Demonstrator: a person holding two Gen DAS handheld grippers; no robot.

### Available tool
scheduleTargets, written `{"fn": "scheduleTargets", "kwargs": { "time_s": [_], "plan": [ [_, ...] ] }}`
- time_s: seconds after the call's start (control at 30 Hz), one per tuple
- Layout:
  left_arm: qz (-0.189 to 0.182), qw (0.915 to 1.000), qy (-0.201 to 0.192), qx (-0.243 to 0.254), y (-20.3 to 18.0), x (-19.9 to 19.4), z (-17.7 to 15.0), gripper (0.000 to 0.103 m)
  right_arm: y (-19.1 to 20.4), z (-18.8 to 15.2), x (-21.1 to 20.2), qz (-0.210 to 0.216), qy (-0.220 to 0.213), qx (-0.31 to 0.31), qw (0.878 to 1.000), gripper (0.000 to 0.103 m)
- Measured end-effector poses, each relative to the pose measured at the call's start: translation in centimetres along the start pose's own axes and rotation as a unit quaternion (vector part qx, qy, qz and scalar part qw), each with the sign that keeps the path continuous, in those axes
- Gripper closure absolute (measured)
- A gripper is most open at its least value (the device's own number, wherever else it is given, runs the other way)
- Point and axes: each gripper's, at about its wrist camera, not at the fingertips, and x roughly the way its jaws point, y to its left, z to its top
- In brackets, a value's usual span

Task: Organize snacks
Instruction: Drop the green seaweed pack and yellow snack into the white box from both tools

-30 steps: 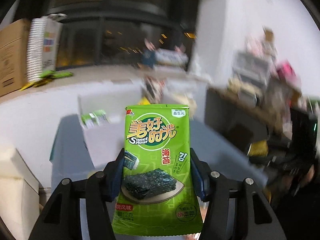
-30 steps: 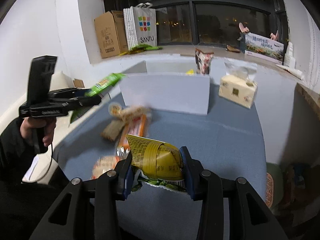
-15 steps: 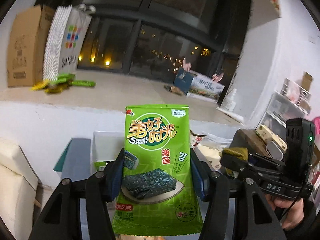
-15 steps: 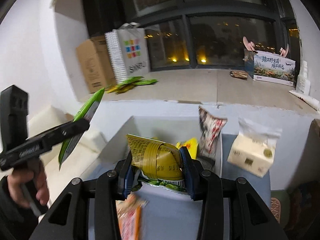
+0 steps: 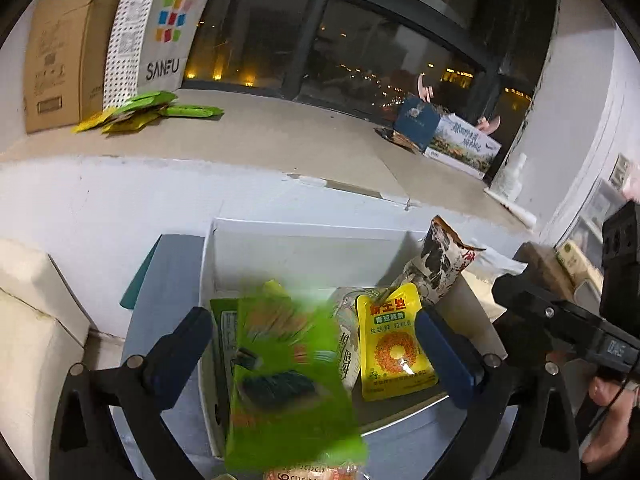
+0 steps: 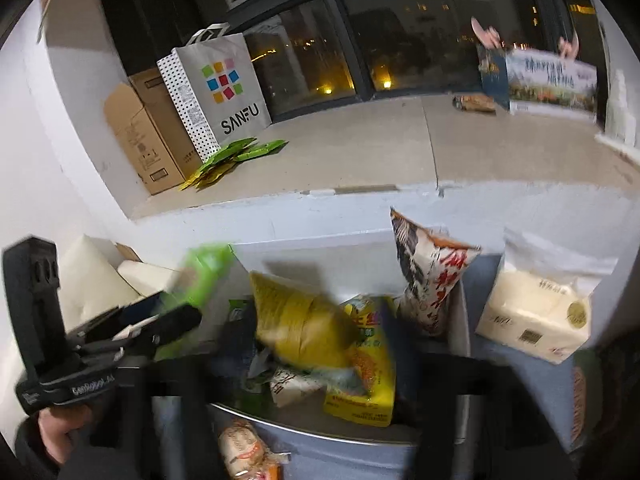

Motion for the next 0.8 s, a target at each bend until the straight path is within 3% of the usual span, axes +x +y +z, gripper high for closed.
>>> {"fn": "scheduleTargets", "kwargs": {
  "time_s": [0.13, 0.37, 0.6, 0.8],
  "plan": [
    [0.000, 1.0000, -0.006, 0.001, 0.6, -1.2, -0.6, 0.000, -0.5, -0.5, -0.4, -0.022, -0.013, 0.007, 1.000, 0.000],
    [-0.006, 0.9984, -0.047, 0.029, 0.3, -5.9, -1.3, 0.000, -0.2, -1.3, -3.6, -0.006, -0.049, 0.005, 0.999, 0.000],
    [-0.018, 0.9938, -0.093, 0.057, -0.6, -11.7, -2.9, 0.000, 2.0, -3.5, -8.4, 0.004, -0.082, -0.055, 0.995, 0.000],
    [-0.035, 0.9900, -0.117, 0.072, -1.2, -16.3, -6.8, 0.000, 3.4, -7.0, -12.7, 0.016, -0.100, -0.101, 0.990, 0.000]
  ]
}}
